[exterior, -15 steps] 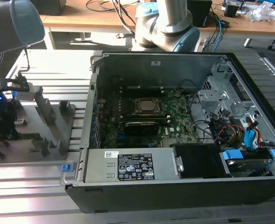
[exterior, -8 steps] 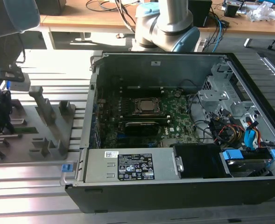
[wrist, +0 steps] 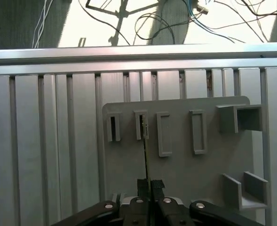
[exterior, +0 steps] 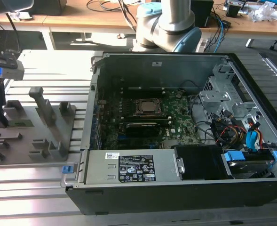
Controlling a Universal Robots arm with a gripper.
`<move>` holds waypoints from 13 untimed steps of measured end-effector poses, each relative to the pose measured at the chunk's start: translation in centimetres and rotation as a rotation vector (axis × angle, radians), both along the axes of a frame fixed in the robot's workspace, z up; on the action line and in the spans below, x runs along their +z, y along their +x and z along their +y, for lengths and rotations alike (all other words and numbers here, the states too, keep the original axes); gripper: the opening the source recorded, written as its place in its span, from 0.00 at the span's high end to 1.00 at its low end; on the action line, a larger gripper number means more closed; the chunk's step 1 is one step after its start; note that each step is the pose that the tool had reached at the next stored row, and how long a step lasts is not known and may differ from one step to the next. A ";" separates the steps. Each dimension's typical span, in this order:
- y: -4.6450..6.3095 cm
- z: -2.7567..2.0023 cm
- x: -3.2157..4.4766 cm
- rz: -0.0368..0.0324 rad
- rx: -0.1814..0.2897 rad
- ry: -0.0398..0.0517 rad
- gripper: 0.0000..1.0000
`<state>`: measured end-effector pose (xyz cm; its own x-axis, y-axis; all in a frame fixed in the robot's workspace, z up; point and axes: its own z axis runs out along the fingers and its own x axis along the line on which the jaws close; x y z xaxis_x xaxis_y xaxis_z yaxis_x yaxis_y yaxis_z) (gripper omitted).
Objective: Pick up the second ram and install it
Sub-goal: 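Pick up the second ram and move it above second insertion slot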
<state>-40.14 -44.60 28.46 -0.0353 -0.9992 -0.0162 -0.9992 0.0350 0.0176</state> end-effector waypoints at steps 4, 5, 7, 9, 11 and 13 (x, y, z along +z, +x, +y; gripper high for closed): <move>0.0 0.00 1.09 0.0000 0.000 0.0000 0.86; 0.0 0.00 1.35 0.0000 0.000 0.0000 0.86; 0.0 0.00 1.85 0.0000 0.000 0.0000 0.86; 0.0 0.00 2.12 0.0000 0.000 0.0000 0.86; 0.0 0.00 2.53 -0.0001 0.000 0.0000 0.86; 0.0 0.00 3.49 0.0000 0.000 0.0000 0.86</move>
<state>-40.14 -44.61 31.96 -0.0352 -0.9992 -0.0162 -0.9992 0.0350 0.0176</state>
